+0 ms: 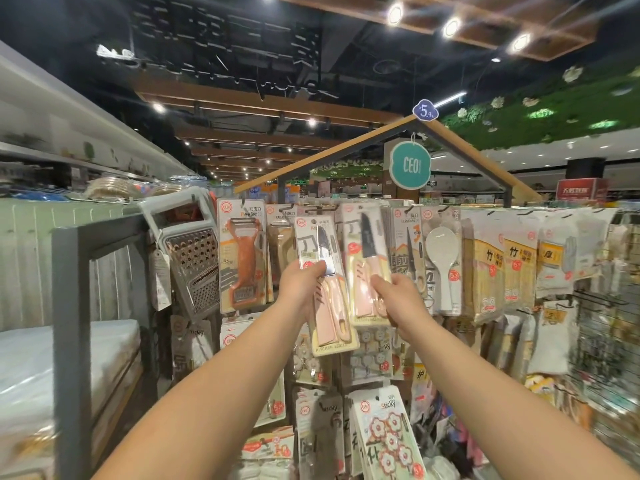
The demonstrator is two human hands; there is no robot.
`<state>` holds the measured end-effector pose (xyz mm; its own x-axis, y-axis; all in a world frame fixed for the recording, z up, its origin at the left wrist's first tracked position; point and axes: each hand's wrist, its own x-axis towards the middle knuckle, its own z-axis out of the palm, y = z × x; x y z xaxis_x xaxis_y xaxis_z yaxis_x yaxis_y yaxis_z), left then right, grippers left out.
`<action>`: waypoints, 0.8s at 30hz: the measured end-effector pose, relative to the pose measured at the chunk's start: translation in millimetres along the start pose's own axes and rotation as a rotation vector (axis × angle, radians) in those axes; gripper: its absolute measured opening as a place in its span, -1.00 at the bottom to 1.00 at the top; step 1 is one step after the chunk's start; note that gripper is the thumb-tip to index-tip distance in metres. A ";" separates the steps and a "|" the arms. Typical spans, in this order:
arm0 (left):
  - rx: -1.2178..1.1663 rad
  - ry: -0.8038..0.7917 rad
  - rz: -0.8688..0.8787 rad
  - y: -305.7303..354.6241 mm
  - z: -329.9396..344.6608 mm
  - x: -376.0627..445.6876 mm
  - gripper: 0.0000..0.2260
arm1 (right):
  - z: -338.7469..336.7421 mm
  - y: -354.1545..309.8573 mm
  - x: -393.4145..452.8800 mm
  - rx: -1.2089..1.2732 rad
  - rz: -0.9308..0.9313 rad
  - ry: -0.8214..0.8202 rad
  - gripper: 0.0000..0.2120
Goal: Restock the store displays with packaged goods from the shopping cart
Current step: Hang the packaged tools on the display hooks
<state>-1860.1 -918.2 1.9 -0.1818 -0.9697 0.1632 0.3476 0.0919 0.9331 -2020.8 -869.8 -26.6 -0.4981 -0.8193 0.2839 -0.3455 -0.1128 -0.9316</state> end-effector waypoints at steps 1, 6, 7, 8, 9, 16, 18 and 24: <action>0.005 -0.001 0.006 0.5 -0.5 0.5 -0.88 | -3.6 1.0 4.0 0.015 0.005 0.051 -0.68; 0.054 -0.006 0.057 6.4 -4.1 -0.1 -0.80 | -20.6 -1.3 17.4 0.011 0.000 0.162 -0.72; 0.063 -0.006 0.065 7.7 -5.3 -0.3 -0.80 | -22.7 -2.8 19.4 -0.007 -0.012 0.166 -0.70; 0.073 -0.004 0.068 8.8 -6.4 -0.7 -0.81 | -24.3 -4.1 21.7 -0.024 -0.014 0.164 -0.70; 0.079 0.000 0.071 9.1 -7.7 -0.2 -0.81 | -25.6 -5.1 24.3 -0.035 -0.019 0.160 -0.66; 0.113 0.029 0.112 9.9 -10.7 -1.6 -0.91 | -29.3 -21.7 29.1 -0.145 -0.014 0.115 -0.66; 0.113 0.034 0.109 9.8 -10.4 -1.2 -0.93 | -30.4 -26.7 34.2 -0.160 -0.011 0.101 -0.64; 0.128 0.035 0.087 4.1 -8.8 2.5 -0.87 | -34.2 -32.7 44.5 -0.144 0.063 -0.036 -0.52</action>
<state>-1851.1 -922.3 3.4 -0.1228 -0.9641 0.2355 0.2400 0.2015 0.9496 -2058.8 -883.4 24.2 -0.4946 -0.8419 0.2156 -0.4266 0.0191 -0.9042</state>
